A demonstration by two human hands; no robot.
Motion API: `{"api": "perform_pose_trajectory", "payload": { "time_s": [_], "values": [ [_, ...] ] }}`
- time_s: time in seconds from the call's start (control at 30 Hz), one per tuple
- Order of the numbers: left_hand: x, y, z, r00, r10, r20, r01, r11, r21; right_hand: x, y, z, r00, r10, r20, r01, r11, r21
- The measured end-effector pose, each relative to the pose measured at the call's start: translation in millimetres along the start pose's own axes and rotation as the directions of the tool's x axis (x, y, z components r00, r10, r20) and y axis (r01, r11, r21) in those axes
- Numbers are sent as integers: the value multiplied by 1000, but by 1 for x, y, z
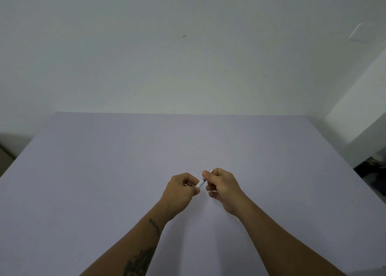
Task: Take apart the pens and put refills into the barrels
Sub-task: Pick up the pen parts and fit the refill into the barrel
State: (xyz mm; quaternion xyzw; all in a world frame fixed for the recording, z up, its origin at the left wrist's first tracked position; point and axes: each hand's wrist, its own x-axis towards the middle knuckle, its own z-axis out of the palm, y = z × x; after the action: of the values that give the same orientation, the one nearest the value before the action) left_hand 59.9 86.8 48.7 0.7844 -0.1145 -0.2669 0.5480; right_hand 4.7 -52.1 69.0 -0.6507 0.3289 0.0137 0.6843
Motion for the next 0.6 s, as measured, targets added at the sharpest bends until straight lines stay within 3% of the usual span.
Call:
{"api": "perform_pose_trajectory", "payload": {
  "time_s": [0.2,0.6],
  "values": [
    [2,3,-3,1000,-8,-14,8,1000,-9,-1,-2,-8,993,18,116,-45,973,228],
    [-1,3,6,1000,-3,9,3,999,32,-3,2,-5,999,-5,-38,7,999,50]
  ]
}}
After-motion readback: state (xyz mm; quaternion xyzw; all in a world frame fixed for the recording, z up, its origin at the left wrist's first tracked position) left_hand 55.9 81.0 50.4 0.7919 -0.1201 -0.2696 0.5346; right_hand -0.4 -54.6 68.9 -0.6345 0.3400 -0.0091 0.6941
